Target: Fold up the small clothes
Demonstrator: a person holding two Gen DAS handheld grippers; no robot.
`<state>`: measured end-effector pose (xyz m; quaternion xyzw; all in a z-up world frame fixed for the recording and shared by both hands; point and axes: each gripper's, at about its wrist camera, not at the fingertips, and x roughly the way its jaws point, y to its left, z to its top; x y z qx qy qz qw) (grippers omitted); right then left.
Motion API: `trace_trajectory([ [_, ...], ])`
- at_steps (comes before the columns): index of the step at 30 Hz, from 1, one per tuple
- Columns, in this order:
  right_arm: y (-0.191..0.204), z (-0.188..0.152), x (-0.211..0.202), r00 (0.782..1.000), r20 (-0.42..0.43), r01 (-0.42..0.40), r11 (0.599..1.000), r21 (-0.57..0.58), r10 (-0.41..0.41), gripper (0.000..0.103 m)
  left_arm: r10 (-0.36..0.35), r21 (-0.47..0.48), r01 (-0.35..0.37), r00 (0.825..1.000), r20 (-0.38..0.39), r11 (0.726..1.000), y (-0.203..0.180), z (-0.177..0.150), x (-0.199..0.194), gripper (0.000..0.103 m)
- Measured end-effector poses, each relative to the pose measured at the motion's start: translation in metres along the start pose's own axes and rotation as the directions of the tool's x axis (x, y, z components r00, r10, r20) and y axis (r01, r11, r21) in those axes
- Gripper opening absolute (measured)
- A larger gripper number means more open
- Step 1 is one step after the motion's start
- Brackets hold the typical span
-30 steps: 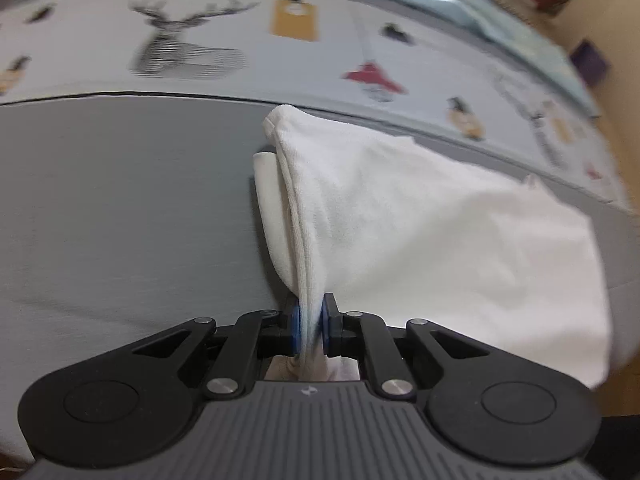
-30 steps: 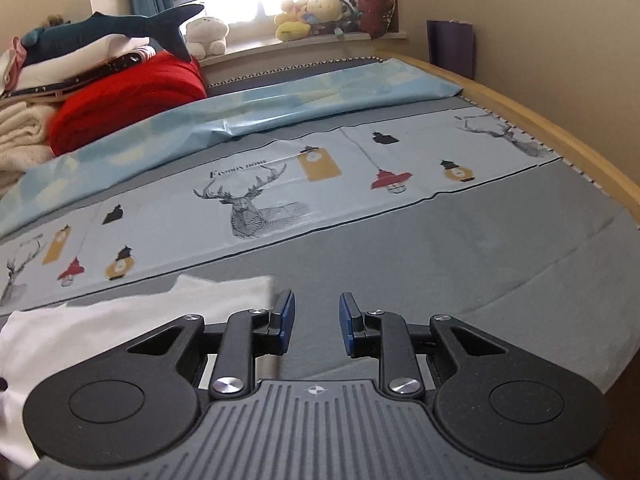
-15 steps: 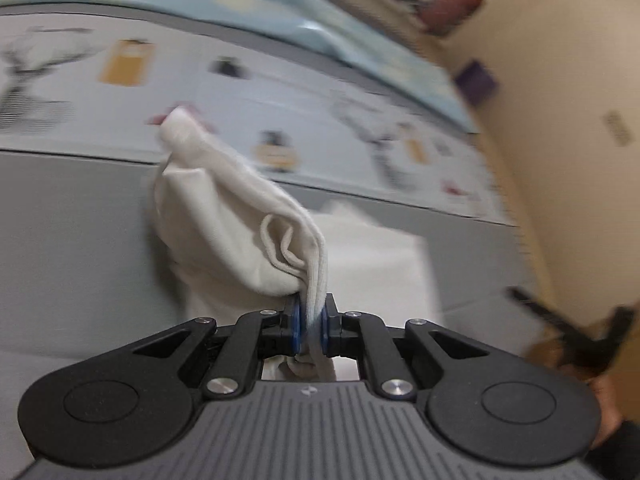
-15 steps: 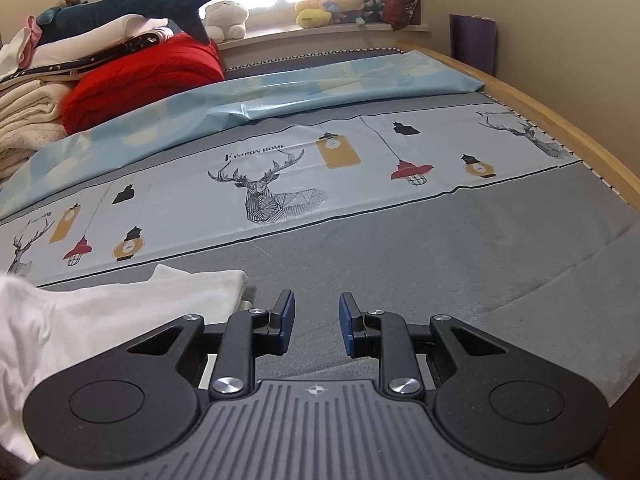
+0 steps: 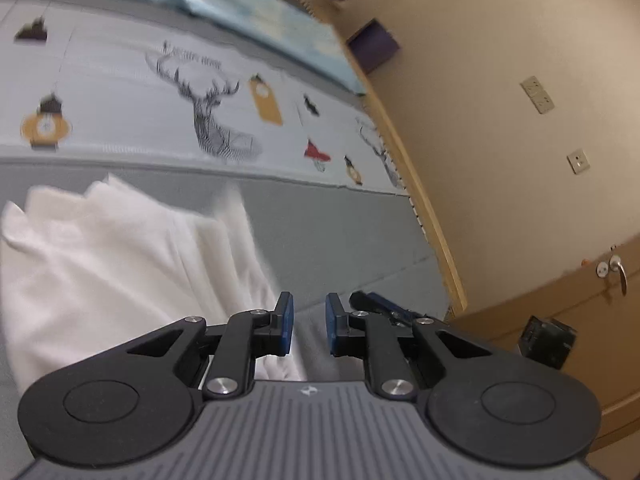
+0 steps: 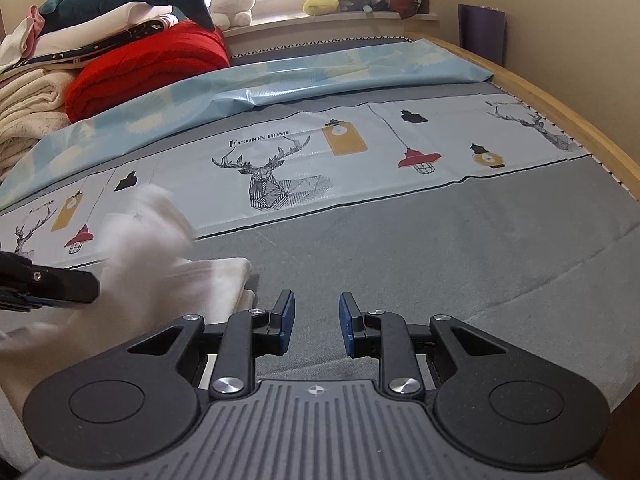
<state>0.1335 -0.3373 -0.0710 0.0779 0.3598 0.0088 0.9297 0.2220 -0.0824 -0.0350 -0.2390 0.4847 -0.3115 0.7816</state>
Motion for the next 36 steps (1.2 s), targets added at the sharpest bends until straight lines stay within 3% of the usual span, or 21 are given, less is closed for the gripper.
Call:
trace_trajectory([
  [3, -0.001, 0.001, 0.003, 0.999, -0.017, -0.038, 0.999, 0.019, 0.039, 0.025, 0.031, 0.008, -0.031, 0.999, 0.009, 0.999, 0.013, 0.002, -0.019, 0.017],
  [7, 0.006, -0.001, 0.01, 0.99, -0.061, -0.124, 0.99, 0.061, 0.128, 0.026, 0.145, 0.034, -0.143, 0.987, -0.064, 0.989, 0.035, -0.007, -0.033, 0.017],
  [11, 0.024, -0.01, 0.025, 0.945, -0.192, -0.249, 0.963, 0.099, 0.264, 0.035, 0.253, 0.114, -0.237, 0.954, -0.159, 0.965, 0.052, -0.025, -0.035, 0.017],
  [15, 0.049, -0.023, 0.033, 0.905, -0.314, -0.292, 0.956, 0.033, 0.288, 0.036, 0.266, 0.139, -0.244, 0.949, -0.172, 0.96, 0.063, -0.033, -0.043, 0.017],
  [16, 0.054, -0.027, 0.033, 0.904, -0.337, -0.28, 0.96, 0.0, 0.264, 0.036, 0.261, 0.139, -0.24, 0.95, -0.17, 0.961, 0.063, -0.033, -0.043, 0.017],
  [17, 0.056, -0.029, 0.032, 0.904, -0.347, -0.272, 0.962, -0.021, 0.248, 0.03, 0.257, 0.14, -0.235, 0.951, -0.17, 0.962, 0.063, -0.034, -0.042, 0.017],
  [19, 0.056, -0.03, 0.026, 0.9, -0.345, -0.292, 0.956, -0.024, 0.266, 0.006, 0.257, 0.156, -0.23, 0.95, -0.177, 0.961, 0.06, -0.036, -0.039, 0.017],
  [24, 0.03, -0.012, -0.008, 0.917, -0.189, -0.347, 0.936, 0.056, 0.352, 0.004, 0.246, 0.239, -0.191, 0.942, -0.227, 0.952, 0.046, -0.044, -0.025, 0.017],
  [27, 0.024, -0.017, -0.007, 0.939, -0.233, -0.262, 0.965, -0.003, 0.254, 0.004, 0.252, 0.282, -0.175, 0.931, -0.264, 0.943, 0.045, -0.052, -0.011, 0.017],
  [29, 0.027, -0.028, 0.007, 0.927, -0.331, -0.208, 0.976, -0.058, 0.178, 0.004, 0.291, 0.307, -0.194, 0.906, -0.309, 0.932, 0.05, -0.061, 0.004, 0.017],
  [31, 0.031, -0.038, 0.021, 0.904, -0.414, -0.17, 0.979, -0.116, 0.108, 0.006, 0.353, 0.353, -0.225, 0.864, -0.359, 0.908, 0.057, -0.073, 0.02, 0.017],
  [33, 0.029, -0.036, 0.021, 0.914, -0.391, -0.162, 0.981, -0.109, 0.107, 0.006, 0.417, 0.417, -0.243, 0.815, -0.403, 0.876, 0.062, -0.087, 0.034, 0.017],
  [34, 0.027, -0.03, 0.018, 0.925, -0.357, -0.166, 0.983, -0.077, 0.128, 0.008, 0.433, 0.444, -0.24, 0.804, -0.407, 0.863, 0.062, -0.091, 0.037, 0.017],
  [36, 0.018, -0.018, 0.009, 0.948, -0.265, -0.179, 0.984, 0.026, 0.179, 0.022, 0.424, 0.453, -0.226, 0.811, -0.403, 0.862, 0.062, -0.09, 0.034, 0.017],
])
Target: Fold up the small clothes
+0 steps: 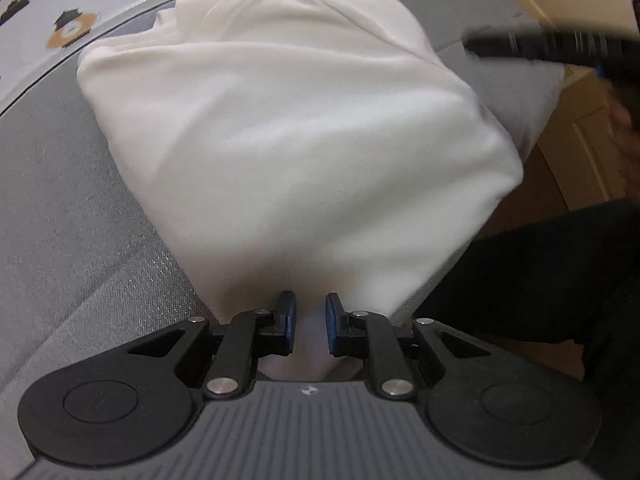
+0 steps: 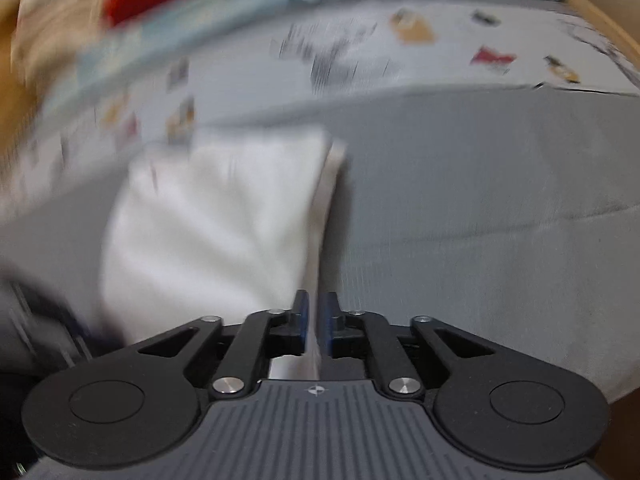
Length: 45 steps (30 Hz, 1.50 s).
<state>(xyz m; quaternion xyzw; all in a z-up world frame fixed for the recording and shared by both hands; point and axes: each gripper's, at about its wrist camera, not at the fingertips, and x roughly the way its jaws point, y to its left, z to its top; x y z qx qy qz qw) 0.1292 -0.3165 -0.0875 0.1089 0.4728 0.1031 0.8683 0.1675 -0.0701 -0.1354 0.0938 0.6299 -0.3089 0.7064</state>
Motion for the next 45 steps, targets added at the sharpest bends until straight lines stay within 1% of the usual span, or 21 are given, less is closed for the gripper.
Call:
trace_trajectory([
  [1, -0.004, 0.004, -0.005, 0.999, 0.051, -0.019, 0.999, 0.051, 0.016, 0.034, -0.009, -0.008, 0.009, 1.0, 0.014, 1.0, 0.003, 0.001, -0.005, 0.017],
  [2, -0.007, 0.007, -0.008, 0.995, 0.094, -0.031, 0.995, 0.096, 0.022, 0.039, -0.018, -0.021, 0.019, 0.999, 0.047, 1.0, 0.007, 0.002, -0.013, 0.018],
  [7, -0.005, 0.019, 0.013, 0.995, 0.101, -0.018, 0.985, 0.169, 0.001, 0.04, -0.042, -0.108, 0.061, 0.985, 0.167, 0.992, 0.035, -0.001, -0.043, 0.02],
  [15, 0.01, 0.046, 0.054, 0.993, 0.096, 0.041, 0.979, 0.201, -0.061, 0.04, -0.025, -0.143, 0.055, 0.98, 0.199, 0.988, 0.05, -0.016, -0.056, 0.02],
  [16, 0.01, 0.049, 0.057, 0.992, 0.103, 0.042, 0.975, 0.219, -0.066, 0.039, -0.025, -0.147, 0.056, 0.979, 0.204, 0.988, 0.052, -0.017, -0.057, 0.02],
  [17, 0.01, 0.051, 0.06, 0.992, 0.108, 0.038, 0.971, 0.235, -0.065, 0.027, -0.024, -0.151, 0.057, 0.978, 0.207, 0.987, 0.053, -0.019, -0.059, 0.02],
  [18, 0.011, 0.053, 0.062, 0.992, 0.117, 0.025, 0.969, 0.244, -0.055, 0.003, -0.023, -0.155, 0.057, 0.977, 0.211, 0.986, 0.055, -0.02, -0.062, 0.02],
  [22, 0.013, 0.057, 0.047, 0.961, 0.268, -0.001, 0.964, 0.266, -0.073, 0.002, -0.011, -0.173, 0.052, 0.974, 0.228, 0.983, 0.06, -0.021, -0.068, 0.021],
  [24, 0.004, 0.054, 0.054, 0.964, 0.203, 0.104, 0.943, 0.315, -0.174, 0.003, -0.005, -0.2, 0.055, 0.971, 0.239, 0.978, 0.063, -0.02, -0.07, 0.021],
  [26, 0.0, 0.05, 0.063, 0.948, 0.108, 0.254, 0.917, 0.308, -0.299, 0.008, -0.011, -0.219, 0.069, 0.967, 0.253, 0.973, 0.063, -0.016, -0.071, 0.021],
  [27, 0.0, 0.049, 0.061, 0.943, 0.112, 0.271, 0.919, 0.286, -0.313, 0.008, -0.015, -0.224, 0.075, 0.965, 0.26, 0.972, 0.062, -0.014, -0.07, 0.021],
  [30, 0.012, 0.043, 0.034, 0.919, 0.249, 0.267, 0.946, 0.182, -0.307, 0.011, -0.027, -0.221, 0.09, 0.962, 0.273, 0.971, 0.055, -0.005, -0.068, 0.021],
  [31, 0.017, 0.039, 0.022, 0.921, 0.296, 0.219, 0.965, 0.142, -0.252, 0.015, -0.032, -0.218, 0.094, 0.962, 0.271, 0.972, 0.053, -0.002, -0.066, 0.021],
  [33, 0.02, 0.031, 0.007, 0.946, 0.316, 0.059, 0.996, 0.064, -0.077, 0.016, -0.037, -0.207, 0.094, 0.964, 0.265, 0.974, 0.048, 0.004, -0.06, 0.021],
  [35, 0.026, 0.019, 0.001, 0.965, 0.244, -0.092, 0.995, -0.037, 0.098, 0.016, -0.037, -0.203, 0.09, 0.967, 0.253, 0.975, 0.044, 0.008, -0.053, 0.024],
  [37, 0.034, 0.005, 0.005, 0.978, 0.135, -0.14, 0.979, -0.146, 0.16, 0.017, -0.013, -0.206, 0.058, 0.976, 0.216, 0.977, 0.044, 0.01, -0.039, 0.026],
  [38, 0.037, -0.002, 0.014, 0.989, 0.063, -0.117, 0.975, -0.189, 0.131, 0.019, 0.005, -0.216, 0.037, 0.982, 0.187, 0.976, 0.046, 0.01, -0.031, 0.03],
  [39, 0.036, -0.011, 0.03, 0.998, -0.035, -0.057, 0.973, -0.224, 0.05, 0.019, 0.01, -0.238, 0.028, 0.988, 0.157, 0.971, 0.048, 0.01, -0.024, 0.032],
  [40, 0.032, -0.019, 0.043, 0.994, -0.11, -0.004, 0.969, -0.249, -0.024, 0.032, 0.016, -0.258, 0.022, 0.989, 0.145, 0.966, 0.049, 0.01, -0.022, 0.034],
  [41, 0.026, -0.025, 0.051, 0.985, -0.159, 0.028, 0.966, -0.256, -0.071, 0.054, 0.016, -0.277, 0.026, 0.989, 0.148, 0.96, 0.051, 0.011, -0.023, 0.034],
  [45, 0.005, -0.016, 0.032, 0.995, -0.091, 0.041, 0.992, -0.122, -0.052, 0.056, 0.018, -0.359, 0.076, 0.968, 0.252, 0.93, 0.062, 0.01, -0.044, 0.035],
])
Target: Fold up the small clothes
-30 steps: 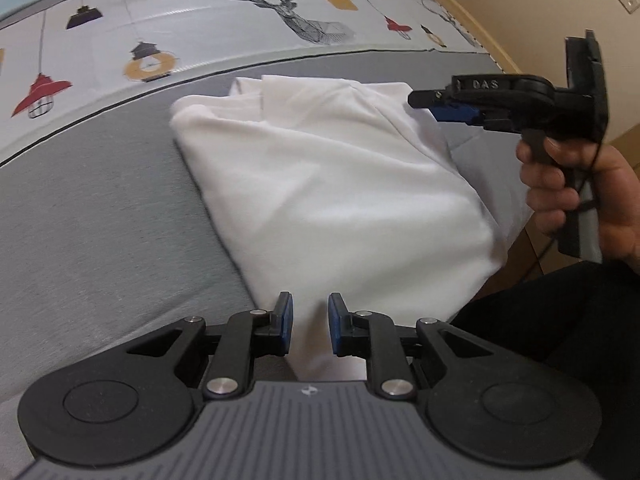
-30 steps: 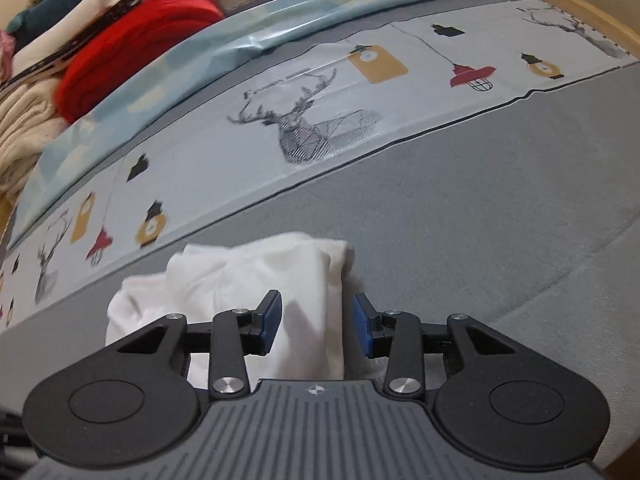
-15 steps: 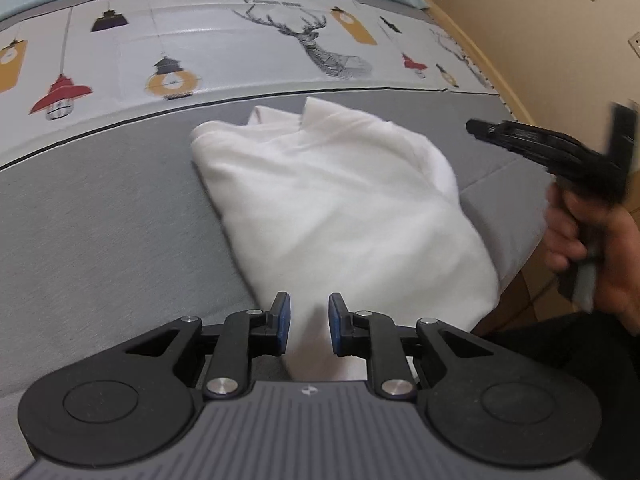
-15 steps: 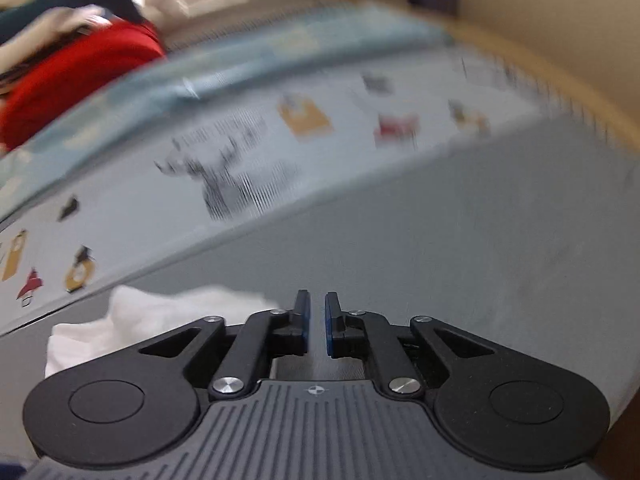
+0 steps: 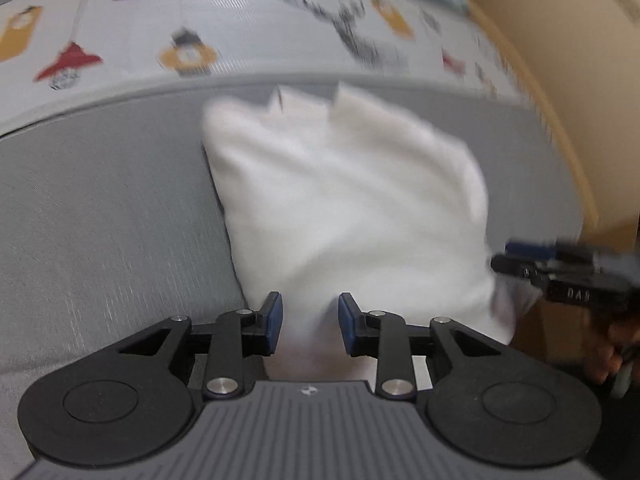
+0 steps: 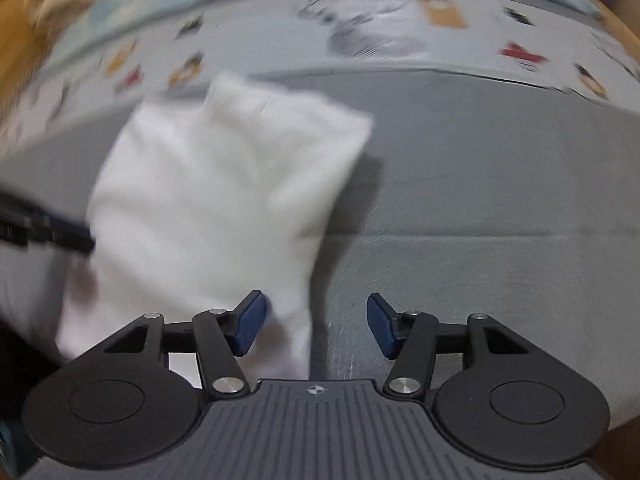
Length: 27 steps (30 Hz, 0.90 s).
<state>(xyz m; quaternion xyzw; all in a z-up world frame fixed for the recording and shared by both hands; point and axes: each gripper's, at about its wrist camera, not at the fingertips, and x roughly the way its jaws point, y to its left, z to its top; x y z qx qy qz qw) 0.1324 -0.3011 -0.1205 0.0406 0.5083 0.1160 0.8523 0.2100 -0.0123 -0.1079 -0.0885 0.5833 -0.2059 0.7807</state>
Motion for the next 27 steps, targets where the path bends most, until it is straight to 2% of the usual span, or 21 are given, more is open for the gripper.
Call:
trace_trajectory([
  [2, -0.006, 0.007, -0.013, 0.997, 0.077, -0.026, 0.998, 0.065, 0.021, 0.055, -0.01, -0.079, 0.014, 0.999, 0.05, 0.997, 0.011, 0.004, -0.006, 0.047],
  [5, -0.019, 0.016, -0.02, 0.988, 0.142, -0.081, 0.98, 0.183, 0.055, 0.06, 0.009, -0.188, 0.005, 0.997, 0.07, 0.982, 0.028, 0.006, -0.002, 0.054],
  [7, -0.026, 0.02, -0.014, 0.99, 0.123, -0.097, 0.964, 0.249, 0.068, 0.064, -0.002, -0.251, 0.017, 0.998, 0.058, 0.968, 0.038, 0.006, 0.006, 0.056],
  [10, -0.026, 0.026, 0.004, 0.995, 0.06, -0.097, 0.95, 0.298, 0.082, 0.064, -0.029, -0.314, 0.042, 0.998, 0.047, 0.948, 0.049, 0.003, 0.017, 0.061],
  [16, -0.012, 0.035, 0.032, 0.996, -0.005, -0.083, 0.956, 0.283, 0.088, 0.066, -0.09, -0.371, 0.102, 0.995, 0.049, 0.923, 0.06, 0.009, 0.037, 0.062],
  [18, -0.008, 0.038, 0.036, 0.995, -0.021, -0.083, 0.958, 0.273, 0.093, 0.067, -0.104, -0.354, 0.112, 0.994, 0.043, 0.928, 0.058, 0.013, 0.044, 0.062],
  [21, -0.006, 0.041, 0.043, 0.994, -0.043, -0.084, 0.96, 0.268, 0.099, 0.067, -0.072, -0.285, 0.077, 0.997, 0.029, 0.955, 0.048, 0.018, 0.051, 0.062],
  [24, -0.006, 0.046, 0.047, 0.992, -0.057, -0.096, 0.955, 0.282, 0.117, 0.063, -0.037, -0.208, 0.044, 0.999, 0.037, 0.977, 0.039, 0.021, 0.051, 0.05],
  [25, -0.004, 0.048, 0.048, 0.991, -0.054, -0.101, 0.953, 0.284, 0.121, 0.055, -0.035, -0.194, 0.043, 0.999, 0.042, 0.98, 0.038, 0.022, 0.05, 0.042],
  [26, -0.003, 0.05, 0.049, 0.99, -0.049, -0.113, 0.952, 0.286, 0.132, 0.041, -0.033, -0.182, 0.041, 0.998, 0.05, 0.982, 0.037, 0.024, 0.048, 0.037],
  [27, -0.001, 0.052, 0.049, 0.989, -0.043, -0.124, 0.949, 0.289, 0.143, 0.036, -0.022, -0.167, 0.033, 0.997, 0.07, 0.985, 0.036, 0.025, 0.043, 0.036],
])
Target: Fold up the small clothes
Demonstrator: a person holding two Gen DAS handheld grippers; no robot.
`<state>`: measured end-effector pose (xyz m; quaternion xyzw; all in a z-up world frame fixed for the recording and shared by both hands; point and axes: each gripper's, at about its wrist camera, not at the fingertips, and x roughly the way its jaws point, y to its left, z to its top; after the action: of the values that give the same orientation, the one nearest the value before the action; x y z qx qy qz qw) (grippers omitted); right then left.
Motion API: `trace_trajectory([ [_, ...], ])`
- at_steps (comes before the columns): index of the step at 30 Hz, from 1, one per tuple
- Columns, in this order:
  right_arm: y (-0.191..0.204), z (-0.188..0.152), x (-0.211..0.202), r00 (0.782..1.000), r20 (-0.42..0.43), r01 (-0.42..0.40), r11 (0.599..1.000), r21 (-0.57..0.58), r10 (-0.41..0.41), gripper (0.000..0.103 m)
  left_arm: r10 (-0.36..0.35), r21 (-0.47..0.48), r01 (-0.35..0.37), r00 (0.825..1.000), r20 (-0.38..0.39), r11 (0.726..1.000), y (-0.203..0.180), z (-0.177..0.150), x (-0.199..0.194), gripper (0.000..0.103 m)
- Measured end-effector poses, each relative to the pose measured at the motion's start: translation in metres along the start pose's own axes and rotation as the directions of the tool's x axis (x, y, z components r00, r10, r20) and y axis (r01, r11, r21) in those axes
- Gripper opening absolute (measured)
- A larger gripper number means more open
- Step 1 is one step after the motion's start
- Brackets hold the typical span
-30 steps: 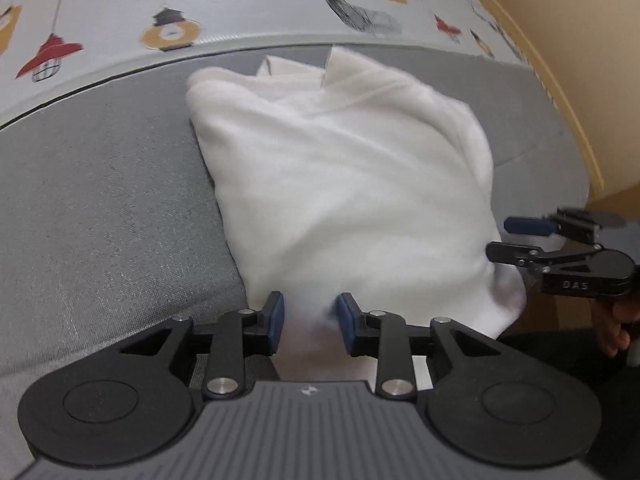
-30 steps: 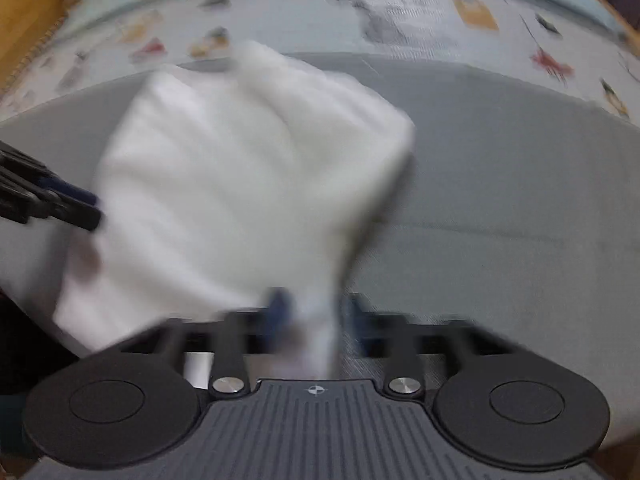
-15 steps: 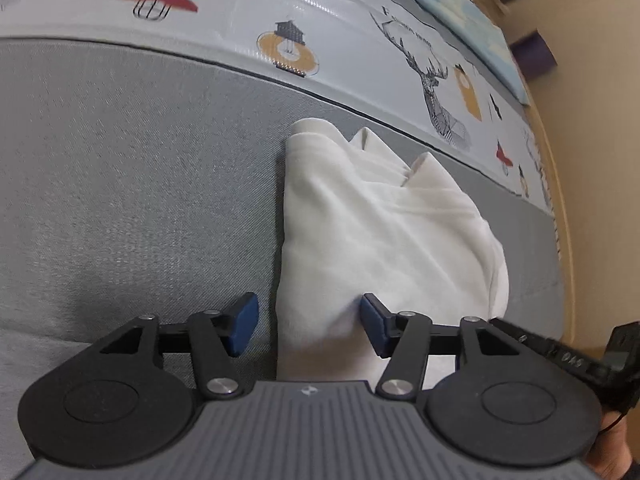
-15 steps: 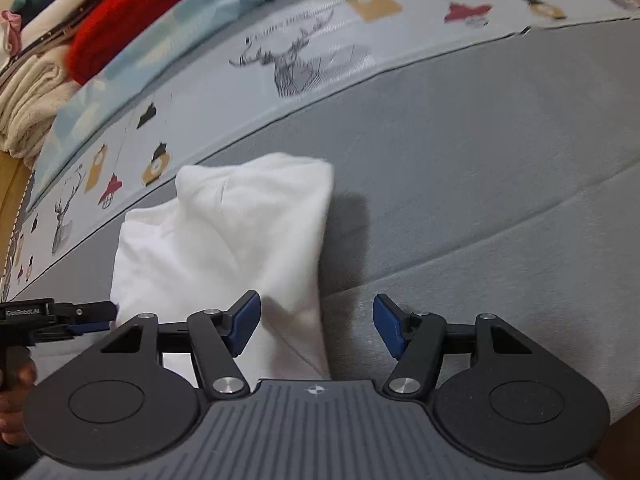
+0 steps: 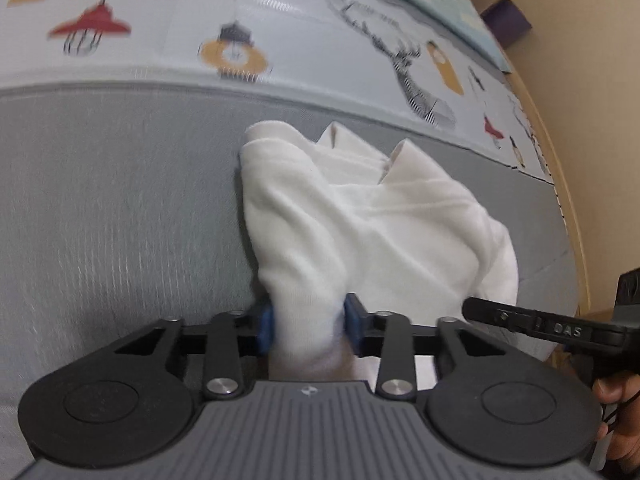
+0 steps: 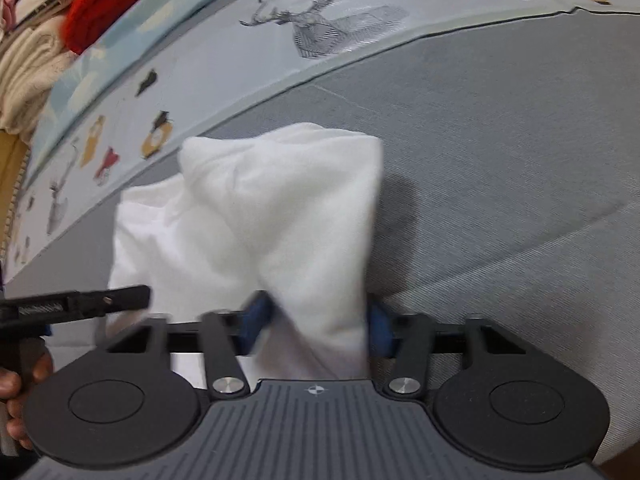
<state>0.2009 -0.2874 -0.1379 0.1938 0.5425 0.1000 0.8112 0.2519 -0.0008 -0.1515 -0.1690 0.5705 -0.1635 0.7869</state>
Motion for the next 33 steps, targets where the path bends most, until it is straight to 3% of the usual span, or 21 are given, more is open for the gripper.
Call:
trace_trajectory([
  [2, 0.008, 0.003, 0.001, 1.0, 0.023, 0.002, 1.0, -0.013, -0.002, 0.023, 0.02, 0.03, -0.022, 0.997, 0.069, 0.999, -0.003, 0.005, -0.016, 0.032],
  [5, 0.024, 0.011, -0.003, 0.994, 0.102, -0.022, 0.999, -0.028, 0.025, 0.017, 0.041, 0.022, -0.045, 0.983, 0.179, 0.999, 0.004, 0.014, -0.045, 0.032],
  [7, 0.038, 0.019, -0.013, 0.975, 0.201, -0.091, 0.995, -0.028, 0.095, 0.017, 0.043, 0.028, -0.053, 0.959, 0.281, 0.998, 0.011, 0.019, -0.071, 0.032],
  [9, 0.061, 0.023, -0.026, 0.933, 0.324, -0.13, 0.987, -0.094, 0.154, 0.018, 0.067, 0.011, -0.077, 0.92, 0.387, 0.997, 0.023, 0.023, -0.095, 0.041],
  [10, 0.073, 0.024, -0.03, 0.911, 0.377, -0.126, 0.983, -0.131, 0.167, 0.024, 0.102, -0.022, -0.102, 0.899, 0.426, 0.995, 0.03, 0.024, -0.104, 0.044],
  [11, 0.081, 0.024, -0.03, 0.898, 0.411, -0.109, 0.984, -0.139, 0.158, 0.036, 0.137, -0.059, -0.124, 0.884, 0.446, 0.991, 0.042, 0.024, -0.111, 0.044],
  [12, 0.088, 0.025, -0.027, 0.897, 0.427, -0.067, 0.99, -0.125, 0.115, 0.042, 0.145, -0.083, -0.121, 0.889, 0.435, 0.989, 0.051, 0.025, -0.114, 0.044],
  [14, 0.09, 0.028, -0.015, 0.92, 0.388, -0.025, 0.996, -0.082, 0.055, 0.047, 0.143, -0.154, -0.091, 0.917, 0.372, 0.984, 0.074, 0.024, -0.113, 0.044],
  [16, 0.088, 0.03, -0.006, 0.943, 0.327, -0.034, 0.997, -0.065, 0.053, 0.047, 0.143, -0.2, -0.083, 0.941, 0.308, 0.976, 0.089, 0.022, -0.108, 0.044],
  [20, 0.09, 0.029, 0.003, 0.968, 0.231, -0.072, 0.99, -0.122, 0.099, 0.047, 0.106, -0.221, -0.064, 0.977, 0.185, 0.973, 0.105, 0.014, -0.093, 0.045],
  [22, 0.092, 0.027, 0.013, 0.986, 0.149, -0.047, 0.989, -0.141, 0.068, 0.046, 0.074, -0.251, -0.038, 0.988, 0.135, 0.967, 0.111, 0.008, -0.083, 0.045],
  [24, 0.092, 0.023, 0.025, 0.996, 0.088, 0.003, 0.986, -0.164, 0.011, 0.045, 0.069, -0.257, -0.043, 0.993, 0.095, 0.965, 0.115, 0.007, -0.071, 0.046],
  [25, 0.091, 0.022, 0.028, 0.997, 0.074, 0.024, 0.985, -0.173, -0.011, 0.033, 0.081, -0.246, -0.056, 0.993, 0.089, 0.968, 0.114, 0.006, -0.066, 0.046],
  [26, 0.09, 0.021, 0.03, 0.998, 0.066, 0.037, 0.984, -0.175, -0.026, 0.007, 0.097, -0.226, -0.074, 0.991, 0.096, 0.971, 0.112, 0.006, -0.064, 0.047],
  [27, 0.09, 0.02, 0.03, 0.998, 0.056, 0.038, 0.984, -0.172, -0.028, 0.003, 0.112, -0.207, -0.089, 0.988, 0.105, 0.974, 0.109, 0.005, -0.063, 0.047],
  [30, 0.084, 0.018, 0.025, 0.998, 0.055, 0.046, 0.988, -0.148, -0.038, 0.003, 0.146, -0.172, -0.125, 0.982, 0.119, 0.977, 0.099, 0.005, -0.066, 0.045],
  [33, 0.083, 0.018, 0.018, 0.999, 0.053, 0.015, 0.99, -0.143, -0.007, 0.008, 0.119, -0.152, -0.101, 0.986, 0.115, 0.983, 0.094, 0.003, -0.073, 0.047],
])
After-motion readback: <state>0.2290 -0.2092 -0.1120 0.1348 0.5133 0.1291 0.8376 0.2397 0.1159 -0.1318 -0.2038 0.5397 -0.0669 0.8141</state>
